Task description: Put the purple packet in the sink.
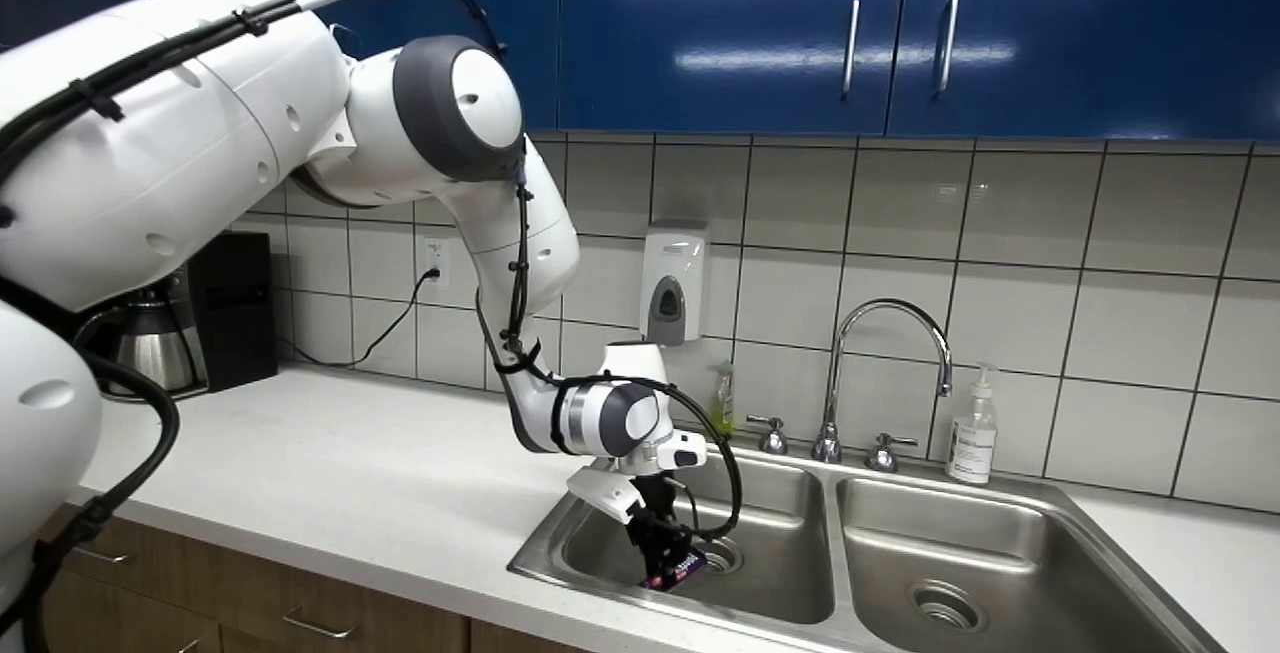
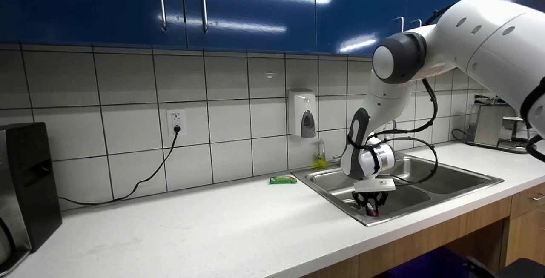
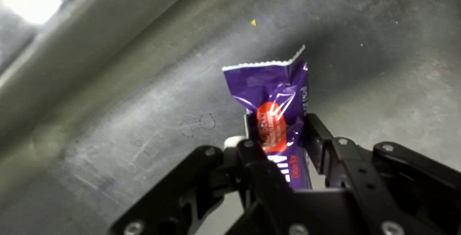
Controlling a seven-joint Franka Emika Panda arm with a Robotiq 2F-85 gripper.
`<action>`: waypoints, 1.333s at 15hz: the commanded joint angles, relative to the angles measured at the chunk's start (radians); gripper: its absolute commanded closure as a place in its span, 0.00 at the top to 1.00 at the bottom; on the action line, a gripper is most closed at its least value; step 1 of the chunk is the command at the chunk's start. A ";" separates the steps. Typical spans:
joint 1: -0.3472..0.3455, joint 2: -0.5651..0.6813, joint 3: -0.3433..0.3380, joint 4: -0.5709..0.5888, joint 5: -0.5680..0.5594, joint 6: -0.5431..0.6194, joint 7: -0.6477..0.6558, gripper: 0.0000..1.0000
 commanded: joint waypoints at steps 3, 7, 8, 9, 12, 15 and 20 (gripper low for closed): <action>-0.008 0.040 0.000 0.047 0.023 -0.005 0.011 0.11; -0.008 0.050 -0.003 0.052 0.024 -0.005 0.010 0.11; -0.007 0.053 -0.004 0.052 0.024 -0.005 0.011 0.11; -0.006 0.055 -0.005 0.053 0.024 -0.005 0.012 0.11; -0.004 0.057 -0.007 0.052 0.023 -0.007 0.013 0.34; -0.002 0.053 -0.011 0.048 0.022 -0.011 0.014 0.63; 0.015 -0.004 -0.030 0.001 0.014 -0.003 0.013 0.93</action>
